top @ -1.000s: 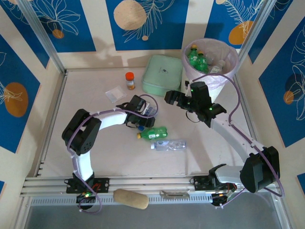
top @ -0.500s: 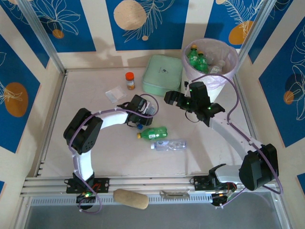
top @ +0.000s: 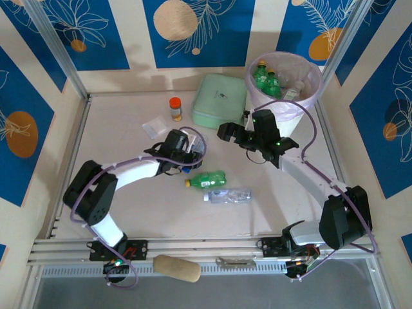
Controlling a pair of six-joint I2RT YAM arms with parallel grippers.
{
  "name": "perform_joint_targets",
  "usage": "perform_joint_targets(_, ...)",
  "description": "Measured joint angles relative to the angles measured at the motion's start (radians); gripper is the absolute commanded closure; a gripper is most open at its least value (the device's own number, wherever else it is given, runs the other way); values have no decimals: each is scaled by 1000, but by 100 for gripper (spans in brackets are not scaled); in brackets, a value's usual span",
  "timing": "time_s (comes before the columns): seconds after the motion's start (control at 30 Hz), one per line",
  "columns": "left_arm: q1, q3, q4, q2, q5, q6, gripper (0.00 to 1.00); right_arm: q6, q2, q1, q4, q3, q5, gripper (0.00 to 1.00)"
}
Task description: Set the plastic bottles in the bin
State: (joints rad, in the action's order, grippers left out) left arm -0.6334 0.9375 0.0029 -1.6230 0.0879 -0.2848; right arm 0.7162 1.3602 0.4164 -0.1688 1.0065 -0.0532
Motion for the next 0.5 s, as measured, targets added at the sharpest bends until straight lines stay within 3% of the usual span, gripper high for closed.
perform_joint_targets(0.5, 0, -130, 282, 161, 126, -119, 44, 40, 120, 105, 120, 76, -98, 1)
